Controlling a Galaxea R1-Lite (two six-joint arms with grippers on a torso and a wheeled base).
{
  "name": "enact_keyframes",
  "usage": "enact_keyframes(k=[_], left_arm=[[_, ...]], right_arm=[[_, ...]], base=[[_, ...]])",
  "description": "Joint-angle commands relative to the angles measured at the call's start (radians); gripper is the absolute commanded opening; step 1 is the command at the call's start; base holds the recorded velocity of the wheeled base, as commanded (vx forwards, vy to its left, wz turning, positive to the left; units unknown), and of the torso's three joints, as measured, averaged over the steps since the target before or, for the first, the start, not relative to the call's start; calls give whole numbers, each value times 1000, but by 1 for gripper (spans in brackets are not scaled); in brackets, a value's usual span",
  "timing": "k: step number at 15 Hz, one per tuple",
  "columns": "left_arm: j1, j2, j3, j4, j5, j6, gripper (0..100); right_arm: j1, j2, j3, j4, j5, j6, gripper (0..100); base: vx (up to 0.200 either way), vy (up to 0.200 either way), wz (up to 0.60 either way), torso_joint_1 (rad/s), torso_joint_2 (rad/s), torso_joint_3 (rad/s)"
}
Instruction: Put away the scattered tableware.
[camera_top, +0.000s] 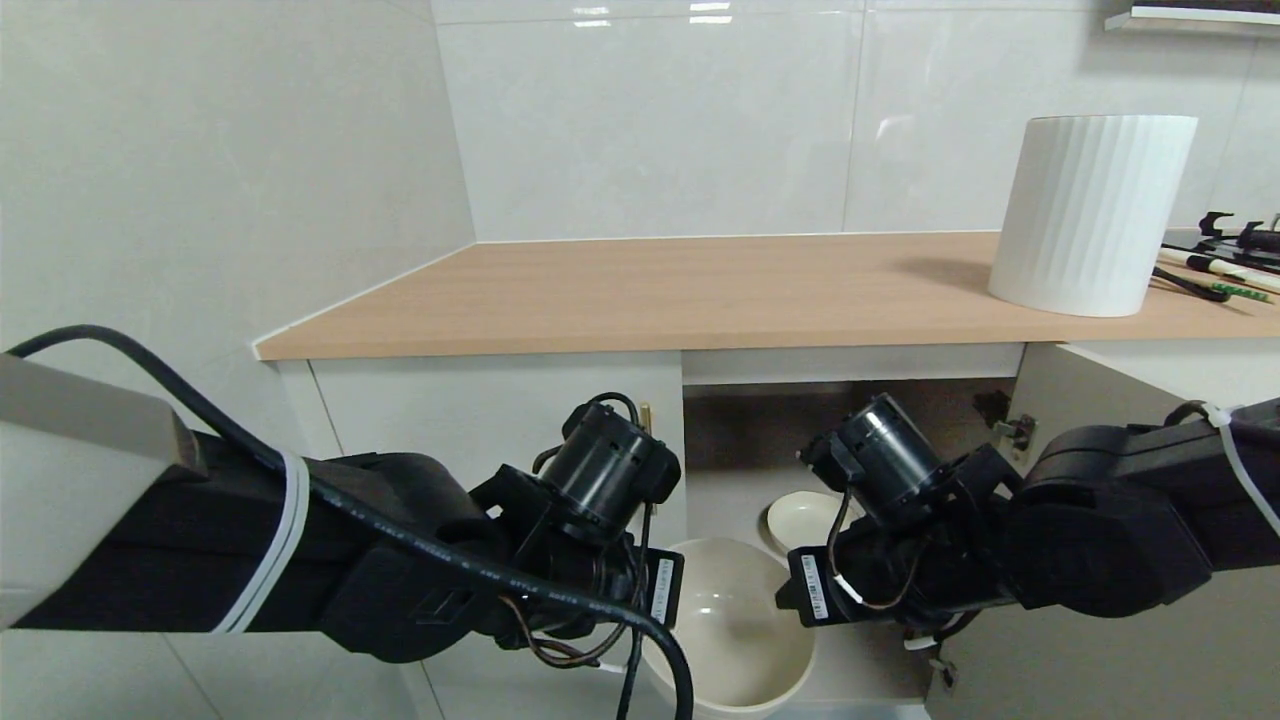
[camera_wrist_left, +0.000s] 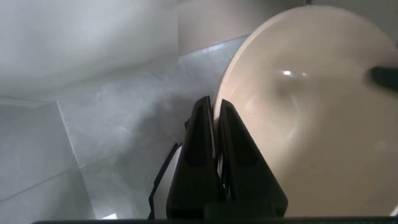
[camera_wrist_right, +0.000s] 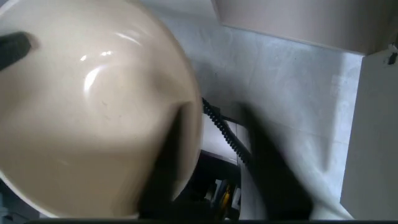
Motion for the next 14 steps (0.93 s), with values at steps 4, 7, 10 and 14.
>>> enact_keyframes(k=[4,7,10,14], left_arm=[[0,-3,0,-3,-1,-1,0],[0,-4,0,-3,-1,-1,0],[0,-1,0,-3,-1,-1,0],[0,2,0,-3,-1,-1,0]], right_arm=[[1,7,-2,-4,8,1,100],[1,18,-3,-18,8,3,0],[1,13,-2,-19,8,1,0],[1,13,0,-19,7,1,0]], base=[[0,0,0,0,0,0],[0,0,0,0,0,0],[0,0,0,0,0,0],[0,0,0,0,0,0]])
